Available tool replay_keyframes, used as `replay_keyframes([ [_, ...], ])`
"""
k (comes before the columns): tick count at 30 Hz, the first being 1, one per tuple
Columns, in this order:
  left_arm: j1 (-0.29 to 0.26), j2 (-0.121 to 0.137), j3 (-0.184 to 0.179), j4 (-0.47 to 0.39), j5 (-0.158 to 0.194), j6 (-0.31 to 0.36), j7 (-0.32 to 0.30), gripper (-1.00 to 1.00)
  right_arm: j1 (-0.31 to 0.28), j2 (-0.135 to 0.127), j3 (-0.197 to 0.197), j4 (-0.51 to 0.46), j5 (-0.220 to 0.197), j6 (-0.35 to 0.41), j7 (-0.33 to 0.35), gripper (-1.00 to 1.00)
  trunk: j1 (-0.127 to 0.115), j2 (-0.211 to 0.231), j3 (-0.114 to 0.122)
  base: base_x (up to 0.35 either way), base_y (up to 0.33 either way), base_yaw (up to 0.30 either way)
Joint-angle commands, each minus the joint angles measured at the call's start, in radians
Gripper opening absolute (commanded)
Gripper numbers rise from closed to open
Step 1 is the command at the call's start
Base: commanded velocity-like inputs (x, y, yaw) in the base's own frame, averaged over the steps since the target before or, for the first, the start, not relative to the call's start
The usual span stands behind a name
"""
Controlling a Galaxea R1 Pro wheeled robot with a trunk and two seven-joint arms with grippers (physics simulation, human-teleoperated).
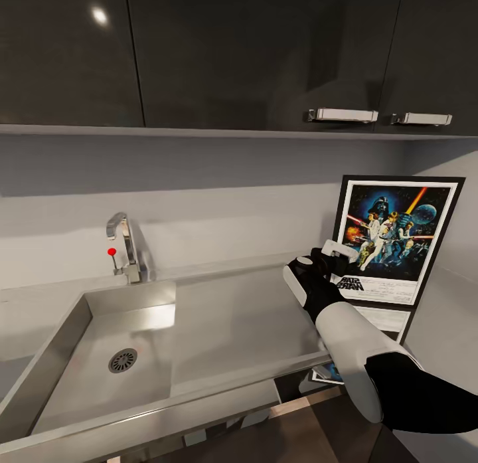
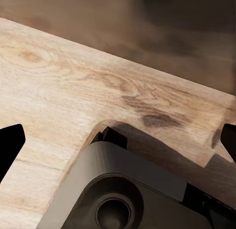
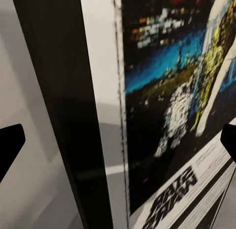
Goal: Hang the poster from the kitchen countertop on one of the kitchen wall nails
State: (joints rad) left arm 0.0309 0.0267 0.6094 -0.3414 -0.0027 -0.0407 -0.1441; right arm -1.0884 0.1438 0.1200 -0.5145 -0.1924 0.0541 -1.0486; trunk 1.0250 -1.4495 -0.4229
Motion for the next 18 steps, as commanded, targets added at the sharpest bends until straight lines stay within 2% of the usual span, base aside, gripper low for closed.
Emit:
replay_keyframes([
  [1, 0.000, -0.001, 0.007, -0.001, 0.000, -0.001, -0.008, 1.00, -0.001, -0.001, 0.008, -0.001, -0.009, 0.006, -0.007, 1.00, 0.000, -0.001, -0.001, 0.000, 0.000, 0.000],
  [18, 0.000, 0.001, 0.007, -0.001, 0.000, -0.001, -0.008, 1.00, -0.001, -0.001, 0.009, -0.001, -0.007, 0.006, -0.008, 1.00, 0.000, -0.001, -0.001, 0.000, 0.008, 0.000],
])
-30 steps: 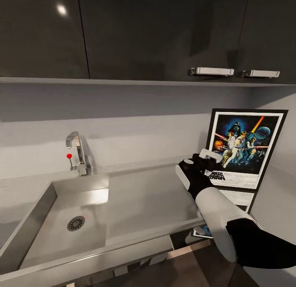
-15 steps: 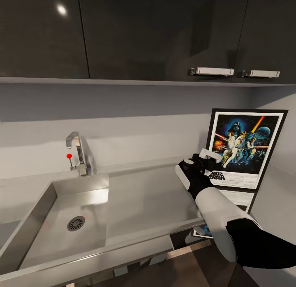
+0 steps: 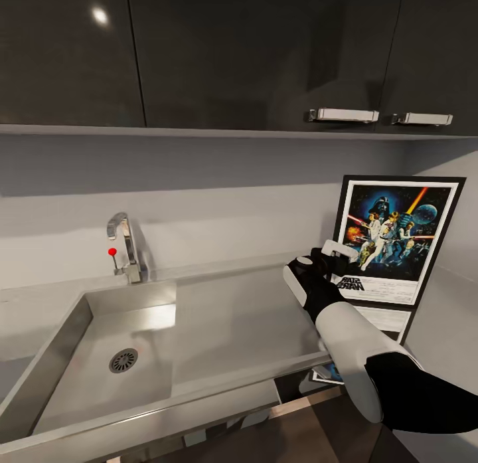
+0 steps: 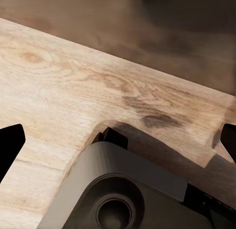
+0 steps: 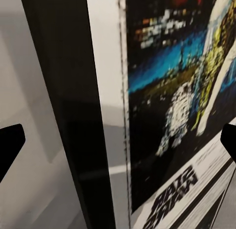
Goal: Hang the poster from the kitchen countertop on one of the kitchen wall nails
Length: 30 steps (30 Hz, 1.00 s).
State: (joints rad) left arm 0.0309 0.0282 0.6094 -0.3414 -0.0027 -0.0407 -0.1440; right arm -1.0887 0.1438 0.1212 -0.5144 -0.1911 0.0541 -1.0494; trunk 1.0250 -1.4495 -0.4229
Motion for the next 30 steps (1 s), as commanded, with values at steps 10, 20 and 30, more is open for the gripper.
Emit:
replay_keyframes([
  [10, 0.000, -0.001, 0.007, -0.001, 0.000, -0.001, -0.007, 1.00, -0.002, -0.001, 0.008, -0.001, -0.008, 0.007, -0.008, 1.00, 0.000, -0.001, -0.001, 0.084, 0.041, 0.000],
  [20, 0.000, -0.001, 0.007, -0.001, 0.000, -0.001, -0.006, 1.00, -0.002, -0.001, 0.008, -0.001, -0.008, 0.006, -0.010, 1.00, 0.000, -0.001, -0.001, 0.026, 0.012, 0.000],
  [30, 0.000, -0.001, 0.007, -0.001, 0.000, -0.001, -0.006, 1.00, -0.002, -0.001, 0.008, -0.001, -0.010, 0.007, -0.064, 1.00, 0.000, -0.001, -0.001, 0.001, 0.000, 0.000],
])
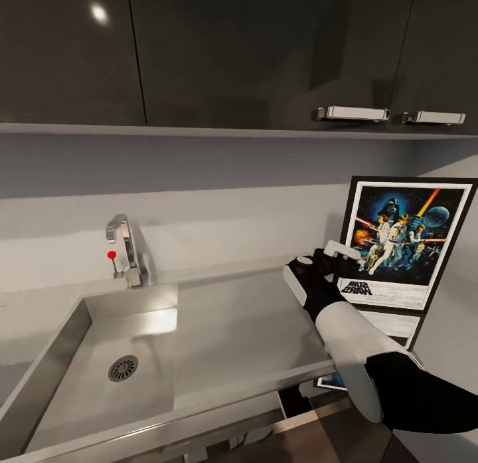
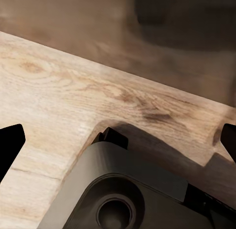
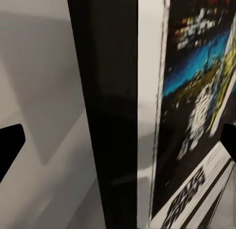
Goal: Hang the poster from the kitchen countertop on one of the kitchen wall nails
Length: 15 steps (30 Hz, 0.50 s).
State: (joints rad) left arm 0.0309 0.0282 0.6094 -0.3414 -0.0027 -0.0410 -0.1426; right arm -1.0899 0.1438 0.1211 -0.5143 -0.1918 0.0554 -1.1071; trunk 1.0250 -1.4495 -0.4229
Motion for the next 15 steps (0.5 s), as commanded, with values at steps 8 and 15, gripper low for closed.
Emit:
replay_keyframes([
  [8, 0.000, -0.001, 0.007, -0.001, 0.000, -0.002, -0.008, 1.00, -0.001, -0.001, 0.008, -0.001, -0.009, 0.006, -0.012, 1.00, 0.000, -0.001, -0.001, 0.000, 0.000, 0.000],
  [15, 0.000, -0.001, 0.007, -0.001, 0.000, -0.001, -0.008, 1.00, -0.001, -0.001, 0.008, 0.000, -0.009, 0.007, -0.013, 1.00, 0.000, -0.001, -0.001, 0.000, 0.000, 0.000],
])
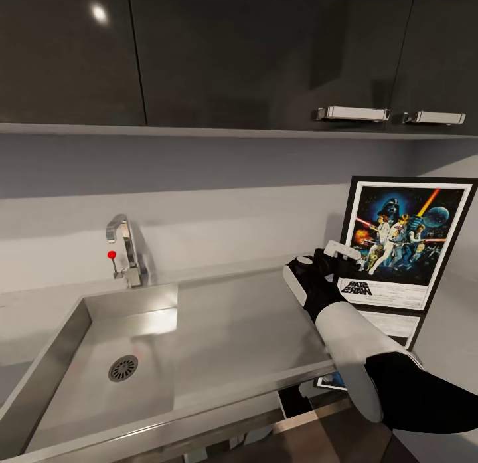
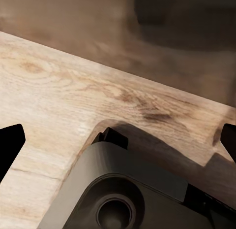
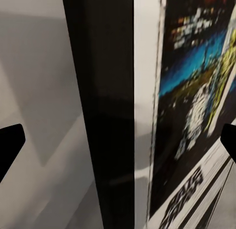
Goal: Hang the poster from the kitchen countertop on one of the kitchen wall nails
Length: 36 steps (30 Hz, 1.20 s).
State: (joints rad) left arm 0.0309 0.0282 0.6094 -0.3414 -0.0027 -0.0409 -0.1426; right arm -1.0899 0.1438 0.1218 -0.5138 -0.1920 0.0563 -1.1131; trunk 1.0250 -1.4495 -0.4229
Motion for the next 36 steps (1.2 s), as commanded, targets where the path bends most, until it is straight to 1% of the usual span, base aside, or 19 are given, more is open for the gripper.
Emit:
replay_keyframes([
  [1, 0.000, -0.001, 0.007, -0.001, 0.000, -0.001, -0.008, 1.00, -0.001, -0.001, 0.008, -0.001, -0.009, 0.006, -0.007, 1.00, 0.000, -0.001, -0.001, 0.000, 0.000, 0.000],
  [2, 0.000, -0.001, 0.007, -0.001, 0.000, -0.001, -0.008, 1.00, -0.001, -0.001, 0.008, 0.000, -0.009, 0.006, -0.007, 1.00, 0.000, -0.001, -0.001, 0.000, 0.000, 0.000],
  [3, 0.000, -0.001, 0.007, -0.001, 0.000, -0.001, -0.008, 1.00, -0.001, -0.001, 0.008, 0.000, -0.009, 0.006, -0.007, -1.00, 0.000, -0.001, -0.001, 0.000, 0.000, 0.000],
  [29, 0.000, -0.002, 0.007, -0.001, 0.000, -0.001, -0.008, 1.00, -0.001, -0.001, 0.009, -0.002, -0.007, 0.007, -0.008, -1.00, 0.000, -0.001, -0.001, 0.000, 0.000, 0.000],
  [30, 0.000, -0.002, 0.007, -0.001, 0.000, -0.001, -0.009, 1.00, -0.001, -0.001, 0.009, -0.080, -0.007, 0.019, -0.010, -1.00, 0.000, -0.001, -0.001, 0.000, 0.000, 0.000],
  [36, 0.000, -0.001, 0.007, -0.001, 0.000, -0.002, -0.009, 1.00, -0.001, -0.001, 0.009, -0.089, -0.007, 0.020, -0.010, -1.00, 0.000, -0.001, -0.001, -0.008, 0.000, 0.000],
])
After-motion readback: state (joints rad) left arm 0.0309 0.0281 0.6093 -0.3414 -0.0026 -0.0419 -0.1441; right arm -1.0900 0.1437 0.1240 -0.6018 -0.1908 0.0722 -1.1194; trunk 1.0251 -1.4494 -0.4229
